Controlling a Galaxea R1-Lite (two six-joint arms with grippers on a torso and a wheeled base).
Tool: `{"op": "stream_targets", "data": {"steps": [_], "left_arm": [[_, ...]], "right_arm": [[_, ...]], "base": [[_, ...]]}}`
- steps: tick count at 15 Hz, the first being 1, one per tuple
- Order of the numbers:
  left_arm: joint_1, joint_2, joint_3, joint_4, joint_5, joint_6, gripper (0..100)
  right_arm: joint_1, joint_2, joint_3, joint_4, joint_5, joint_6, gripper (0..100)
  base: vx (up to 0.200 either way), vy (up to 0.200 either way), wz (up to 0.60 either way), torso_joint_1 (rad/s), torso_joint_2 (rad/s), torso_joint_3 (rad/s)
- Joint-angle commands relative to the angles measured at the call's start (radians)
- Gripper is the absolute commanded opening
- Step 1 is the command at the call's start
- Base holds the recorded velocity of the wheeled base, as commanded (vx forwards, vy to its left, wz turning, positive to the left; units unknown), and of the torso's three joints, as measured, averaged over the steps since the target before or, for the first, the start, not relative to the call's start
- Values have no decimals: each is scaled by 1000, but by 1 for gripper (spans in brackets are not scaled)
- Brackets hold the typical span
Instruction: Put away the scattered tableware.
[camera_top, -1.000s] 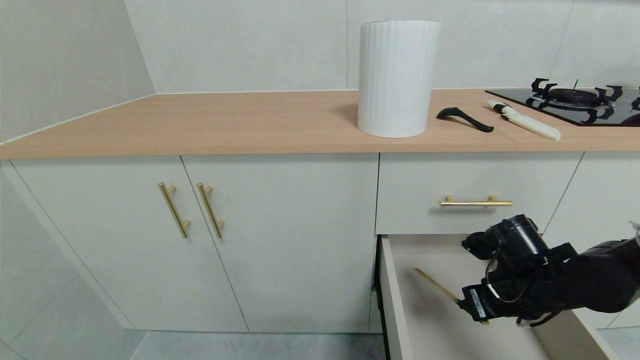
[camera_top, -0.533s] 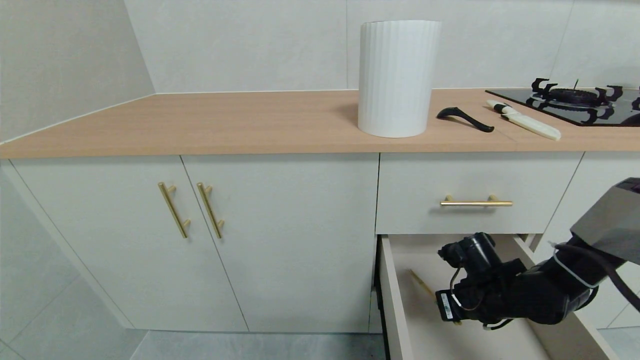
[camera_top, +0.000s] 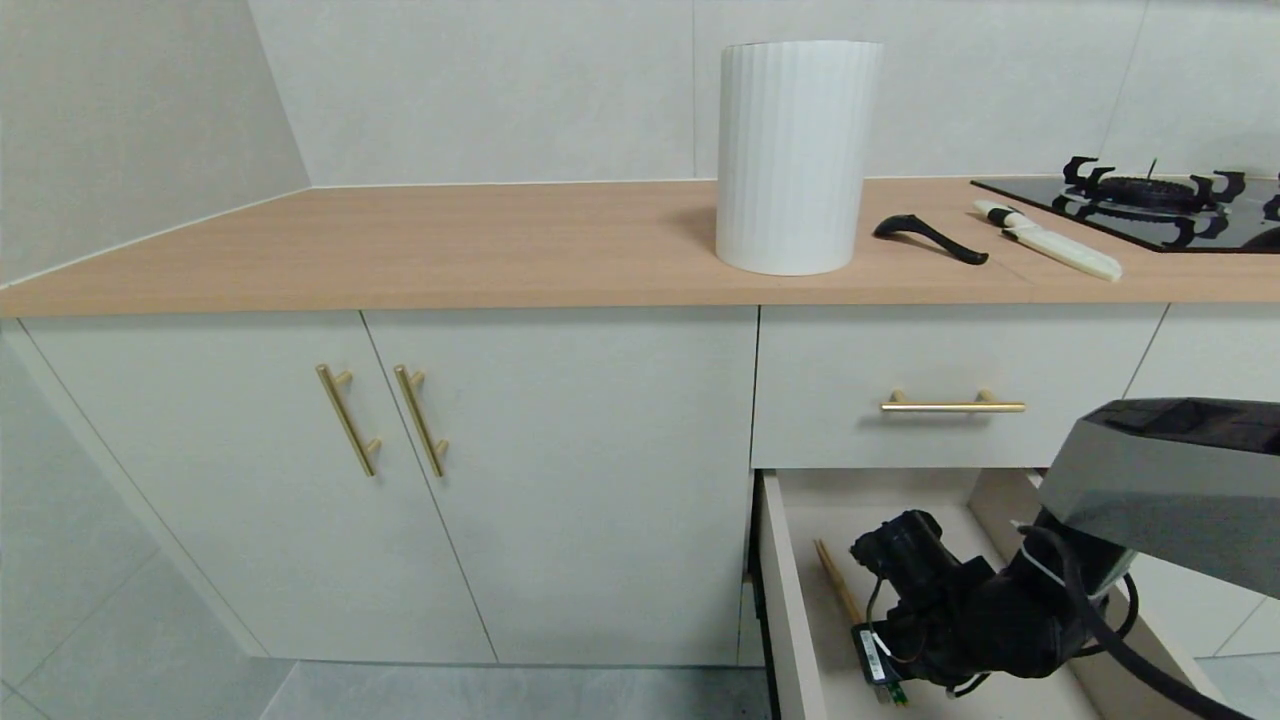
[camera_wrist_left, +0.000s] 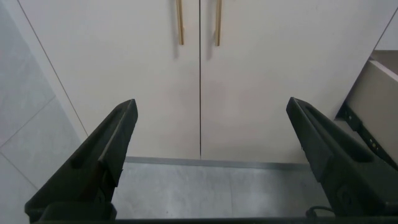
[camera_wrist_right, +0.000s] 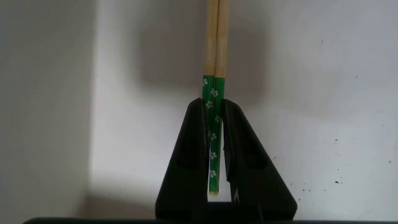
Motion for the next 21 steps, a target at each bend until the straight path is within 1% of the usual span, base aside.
{"op": "stream_targets", "data": {"steps": [1,11,12,18,20,21], "left_arm": [[0,2,0,0,0,0,100],[0,2,0,0,0,0,100],[0,2,0,0,0,0,100],[0,2,0,0,0,0,100],[0,2,0,0,0,0,100],[0,2,0,0,0,0,100]], "right_arm": [[3,41,-6,-1,-3,0,0],[3,51,-18,1,-20,0,0],[3,51,-18,1,-20,0,100],[3,42,-15,1,-20,0,100],[5,-13,-6,10,-22,0,100],[6,-79,10,13,-28,-3,100]], "base": [[0,0,0,0,0,0],[0,0,0,0,0,0],[0,0,0,0,0,0],[0,0,0,0,0,0],[0,0,0,0,0,0],[0,0,0,0,0,0]]}}
